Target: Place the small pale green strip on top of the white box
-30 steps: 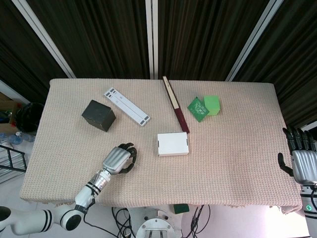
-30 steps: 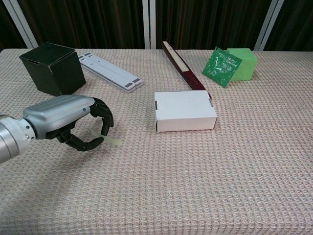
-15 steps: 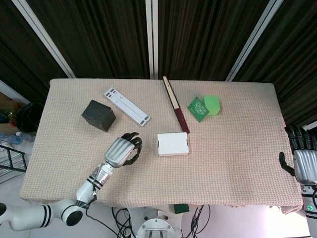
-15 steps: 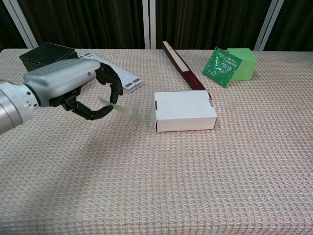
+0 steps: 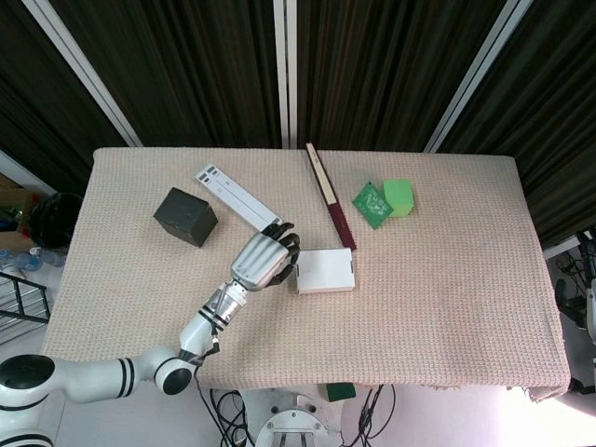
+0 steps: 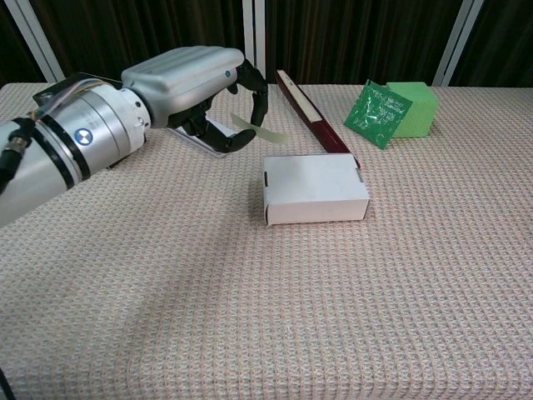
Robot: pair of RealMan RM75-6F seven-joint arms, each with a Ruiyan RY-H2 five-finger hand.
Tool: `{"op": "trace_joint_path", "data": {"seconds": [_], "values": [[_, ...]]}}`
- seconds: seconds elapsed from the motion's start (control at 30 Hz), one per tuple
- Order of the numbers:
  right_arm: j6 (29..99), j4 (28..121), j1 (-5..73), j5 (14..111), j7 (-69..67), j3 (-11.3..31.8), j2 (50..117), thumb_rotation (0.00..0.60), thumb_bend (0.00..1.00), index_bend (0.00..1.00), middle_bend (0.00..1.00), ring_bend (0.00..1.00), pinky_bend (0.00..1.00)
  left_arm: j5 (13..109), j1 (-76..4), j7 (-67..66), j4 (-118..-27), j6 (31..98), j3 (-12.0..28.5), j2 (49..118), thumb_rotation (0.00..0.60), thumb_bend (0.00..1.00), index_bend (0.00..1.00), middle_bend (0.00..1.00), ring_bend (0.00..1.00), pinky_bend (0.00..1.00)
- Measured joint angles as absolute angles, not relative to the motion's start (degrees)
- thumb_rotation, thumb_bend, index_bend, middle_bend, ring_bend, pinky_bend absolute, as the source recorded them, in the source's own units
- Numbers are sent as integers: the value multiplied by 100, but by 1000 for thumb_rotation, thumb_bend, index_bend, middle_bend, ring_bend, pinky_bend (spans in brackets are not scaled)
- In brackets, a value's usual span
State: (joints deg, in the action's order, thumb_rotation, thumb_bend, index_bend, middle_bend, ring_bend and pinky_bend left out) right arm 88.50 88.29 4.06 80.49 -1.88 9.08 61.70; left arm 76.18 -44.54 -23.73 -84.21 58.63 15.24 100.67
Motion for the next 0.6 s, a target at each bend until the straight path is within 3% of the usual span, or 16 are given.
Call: {"op": "trace_joint_path", "data": {"seconds": [0.6], "values": [[8609, 8593, 405, 7740, -350, 1004, 6170, 600, 489, 0, 0, 0, 0, 7388, -5561, -1700, -5916, 5605, 2020, 11846, 598, 416, 595, 364, 181, 275]]}}
